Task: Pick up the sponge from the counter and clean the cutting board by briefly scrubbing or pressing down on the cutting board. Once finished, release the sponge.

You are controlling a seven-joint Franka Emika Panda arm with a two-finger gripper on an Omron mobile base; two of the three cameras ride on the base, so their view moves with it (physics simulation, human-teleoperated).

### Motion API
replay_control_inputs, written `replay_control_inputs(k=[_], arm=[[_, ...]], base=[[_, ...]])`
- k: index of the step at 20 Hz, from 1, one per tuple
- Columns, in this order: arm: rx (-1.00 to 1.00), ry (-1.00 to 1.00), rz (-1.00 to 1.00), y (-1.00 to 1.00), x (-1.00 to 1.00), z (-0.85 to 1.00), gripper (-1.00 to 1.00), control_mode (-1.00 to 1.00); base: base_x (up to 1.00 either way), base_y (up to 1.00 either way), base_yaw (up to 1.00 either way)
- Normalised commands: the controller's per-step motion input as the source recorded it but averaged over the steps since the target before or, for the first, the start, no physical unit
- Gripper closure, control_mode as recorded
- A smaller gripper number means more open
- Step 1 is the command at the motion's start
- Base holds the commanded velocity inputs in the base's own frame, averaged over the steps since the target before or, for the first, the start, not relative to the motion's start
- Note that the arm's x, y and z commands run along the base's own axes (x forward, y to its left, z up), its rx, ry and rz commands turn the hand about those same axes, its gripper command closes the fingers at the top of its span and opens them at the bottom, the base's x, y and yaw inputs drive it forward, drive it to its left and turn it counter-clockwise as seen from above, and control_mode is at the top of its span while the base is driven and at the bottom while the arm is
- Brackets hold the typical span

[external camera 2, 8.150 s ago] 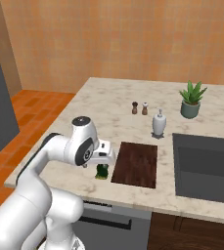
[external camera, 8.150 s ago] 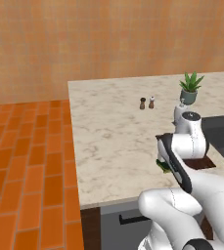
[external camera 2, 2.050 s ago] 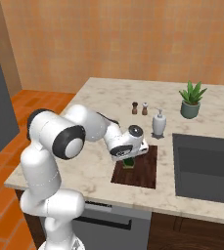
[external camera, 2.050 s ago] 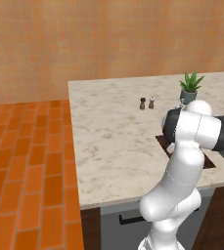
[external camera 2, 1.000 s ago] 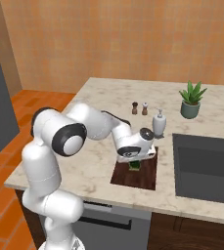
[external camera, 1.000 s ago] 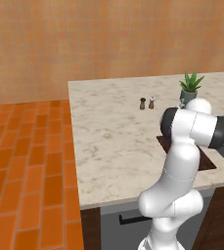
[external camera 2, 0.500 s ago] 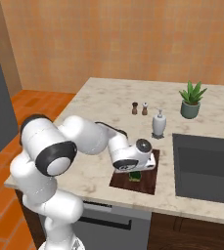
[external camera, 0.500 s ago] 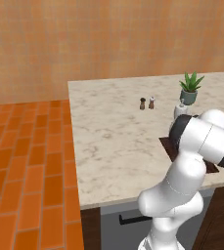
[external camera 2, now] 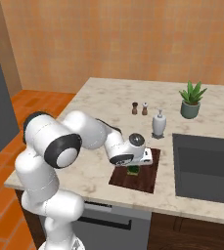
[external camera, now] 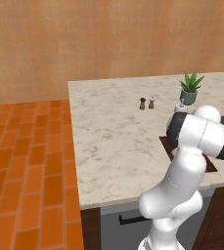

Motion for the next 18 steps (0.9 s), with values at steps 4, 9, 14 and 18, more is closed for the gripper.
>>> replay_control_inputs(k=[4,9,14,18], arm=[[0.0,0.0,-0.08,0.0,0.72,0.0,1.0,-1.0],[0.0,0.0,-0.06,0.0,0.66,0.0,1.0,-1.0],[0.0,0.0,-0.05,0.0,0.62,0.0,1.0,-1.0],[0.0,0.0,-0.02,0.0,0.26,0.0,1.0,-1.0]], base=[[0.0,0.0,0.0],[0.0,0.0,0.0],[0.0,0.0,0.0],[0.0,0.0,0.0]])
